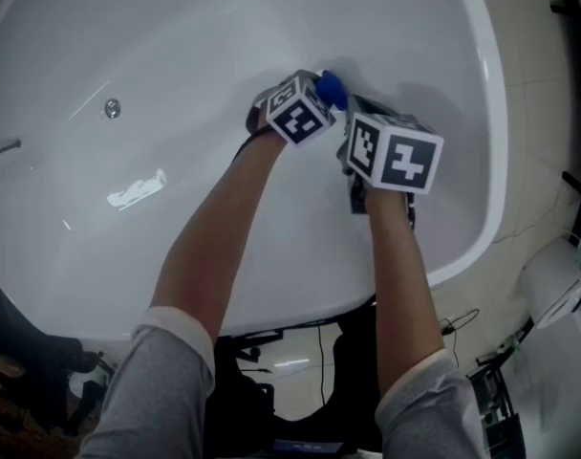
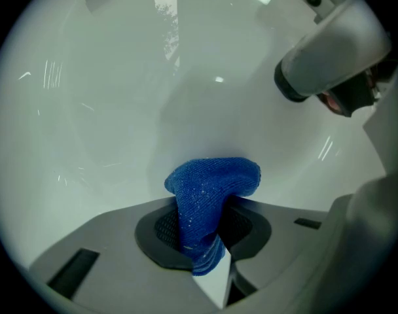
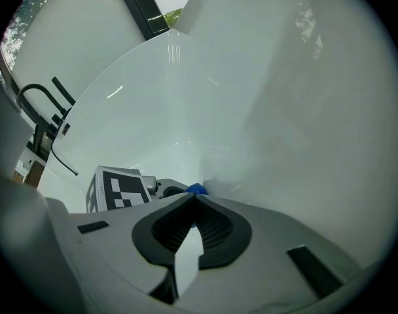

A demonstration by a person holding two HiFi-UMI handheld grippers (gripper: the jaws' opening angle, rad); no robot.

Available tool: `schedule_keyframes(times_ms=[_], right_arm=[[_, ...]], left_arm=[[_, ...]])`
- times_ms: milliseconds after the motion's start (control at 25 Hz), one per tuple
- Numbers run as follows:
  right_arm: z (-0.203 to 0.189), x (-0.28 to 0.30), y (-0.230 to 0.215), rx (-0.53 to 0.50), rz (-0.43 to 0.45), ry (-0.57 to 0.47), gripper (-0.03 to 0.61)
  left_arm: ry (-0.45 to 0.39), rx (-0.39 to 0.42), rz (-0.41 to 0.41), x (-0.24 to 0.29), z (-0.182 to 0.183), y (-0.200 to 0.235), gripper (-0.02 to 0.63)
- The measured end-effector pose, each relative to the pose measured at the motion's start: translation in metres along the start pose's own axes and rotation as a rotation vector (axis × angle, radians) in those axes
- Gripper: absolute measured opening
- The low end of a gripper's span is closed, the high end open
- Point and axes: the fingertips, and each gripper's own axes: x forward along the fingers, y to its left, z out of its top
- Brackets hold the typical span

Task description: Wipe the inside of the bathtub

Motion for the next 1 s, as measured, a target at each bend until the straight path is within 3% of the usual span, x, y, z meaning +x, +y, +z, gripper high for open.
schedule_keyframes(times_ms=[760, 1000], right_arm=[[-0.021, 0.057, 0.018, -0.102, 0.04, 0.061, 0.006], [-0.027, 0.055, 0.013, -0.058, 0.059, 0.081, 0.006]], left_arm=[[0.086, 0.002, 0.001, 0.045, -0.065, 0.015, 0.086], [0.119, 0.011, 0.009, 0.058, -0.071, 0.01, 0.086]])
